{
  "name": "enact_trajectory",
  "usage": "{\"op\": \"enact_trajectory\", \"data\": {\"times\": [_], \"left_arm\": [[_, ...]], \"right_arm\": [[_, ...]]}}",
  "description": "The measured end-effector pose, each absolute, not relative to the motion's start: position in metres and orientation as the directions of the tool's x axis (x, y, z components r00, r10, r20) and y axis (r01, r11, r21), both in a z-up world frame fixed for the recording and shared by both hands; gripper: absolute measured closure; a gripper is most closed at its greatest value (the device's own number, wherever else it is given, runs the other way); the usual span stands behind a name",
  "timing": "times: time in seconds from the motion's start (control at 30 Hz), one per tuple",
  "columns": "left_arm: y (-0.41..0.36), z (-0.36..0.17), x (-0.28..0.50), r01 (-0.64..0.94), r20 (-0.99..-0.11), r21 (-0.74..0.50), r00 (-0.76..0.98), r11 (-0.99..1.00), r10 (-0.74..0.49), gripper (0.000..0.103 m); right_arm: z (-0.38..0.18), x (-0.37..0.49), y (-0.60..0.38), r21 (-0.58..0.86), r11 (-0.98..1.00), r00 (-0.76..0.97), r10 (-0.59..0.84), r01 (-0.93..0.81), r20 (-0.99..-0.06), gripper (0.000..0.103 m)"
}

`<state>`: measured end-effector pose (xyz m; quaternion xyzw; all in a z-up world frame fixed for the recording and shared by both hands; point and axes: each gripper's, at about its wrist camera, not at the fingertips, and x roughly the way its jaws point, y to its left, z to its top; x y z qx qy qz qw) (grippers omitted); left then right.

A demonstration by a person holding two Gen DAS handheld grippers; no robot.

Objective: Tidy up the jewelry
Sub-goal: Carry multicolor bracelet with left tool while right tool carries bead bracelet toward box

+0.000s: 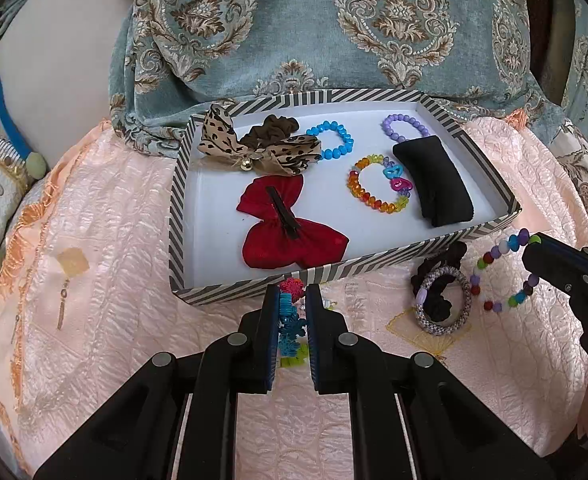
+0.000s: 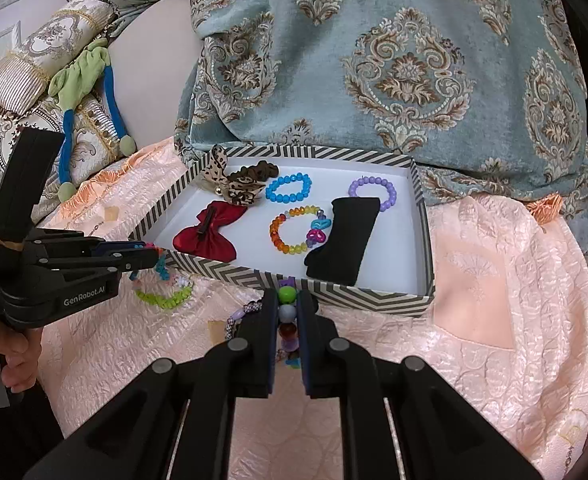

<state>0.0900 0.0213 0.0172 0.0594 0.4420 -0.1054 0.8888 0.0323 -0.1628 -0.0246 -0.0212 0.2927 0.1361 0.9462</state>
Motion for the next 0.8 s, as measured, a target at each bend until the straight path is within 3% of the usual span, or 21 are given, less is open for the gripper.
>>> {"op": "enact_trajectory", "data": {"times": [0.43, 0.8], "left_arm": [[0.022, 0.017, 0.09, 0.241, -0.795, 0.008, 0.59, 0.97, -0.14, 0.103], [0.023, 0.042, 0.082, 0.282, -0.75, -0.036, 0.626, 0.959, -0.213, 0.103]], "right_arm": [[-0.024, 0.03, -0.161, 0.032, 0.96, 0.796, 0.248, -0.277, -0.553, 0.094], [-0.021, 0.031, -0.165, 0.039, 0.965, 0.802, 0.239, -0.261, -0.548, 0.094]]}}
